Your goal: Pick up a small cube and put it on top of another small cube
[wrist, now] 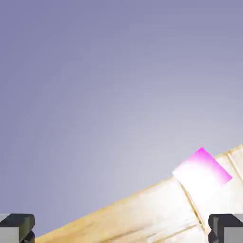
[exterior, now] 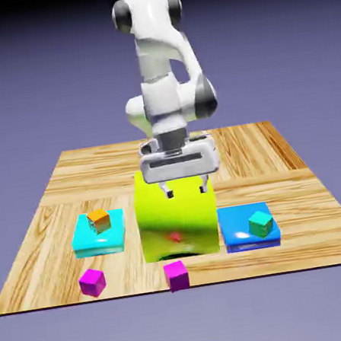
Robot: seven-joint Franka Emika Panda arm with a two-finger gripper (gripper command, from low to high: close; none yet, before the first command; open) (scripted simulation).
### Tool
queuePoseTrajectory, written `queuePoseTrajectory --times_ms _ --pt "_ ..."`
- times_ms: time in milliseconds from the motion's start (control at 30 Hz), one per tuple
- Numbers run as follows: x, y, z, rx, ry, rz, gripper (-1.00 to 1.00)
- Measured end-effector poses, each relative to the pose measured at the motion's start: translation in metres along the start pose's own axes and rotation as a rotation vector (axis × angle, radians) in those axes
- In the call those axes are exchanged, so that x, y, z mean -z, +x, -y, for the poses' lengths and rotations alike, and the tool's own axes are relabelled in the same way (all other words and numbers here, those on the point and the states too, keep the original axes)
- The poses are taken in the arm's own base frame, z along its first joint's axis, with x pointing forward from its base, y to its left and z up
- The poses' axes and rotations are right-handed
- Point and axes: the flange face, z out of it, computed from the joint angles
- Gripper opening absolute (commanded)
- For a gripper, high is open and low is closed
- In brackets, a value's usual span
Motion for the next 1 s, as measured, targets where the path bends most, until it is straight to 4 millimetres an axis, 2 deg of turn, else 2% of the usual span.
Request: queuePoseTrajectory --times_ms 267,300,400,433,467,567,600,667,800,833,933,1000 --pt "-0.093 0.027 0.014 -0.397 -0.256 0.124 0.0" --pt "-0.105 0.036 0.012 -0.457 -0.284 0.132 0.0" --pt "-0.141 0.083 -0.005 -0.67 -0.348 0.139 0.0" --pt "-0.146 0.11 -0.019 -0.742 -0.338 0.124 0.0" --pt "-0.146 0.11 -0.019 -0.742 -0.338 0.124 0.0" --pt "-0.198 0.103 -0.032 -0.741 -0.337 0.125 0.0" --pt "-0.213 0.101 -0.037 -0.742 -0.337 0.124 -1.0" --pt "-0.213 0.101 -0.037 -0.742 -0.337 0.124 -1.0" --pt "-0.146 0.111 -0.018 -0.746 -0.334 0.129 -1.0" --pt "-0.141 0.111 -0.012 -0.763 -0.316 0.161 -1.0" --pt "-0.121 0.027 0.015 -0.582 -0.353 0.221 -1.0" --pt "-0.105 -0.032 0.025 -0.447 -0.382 0.242 -1.0"
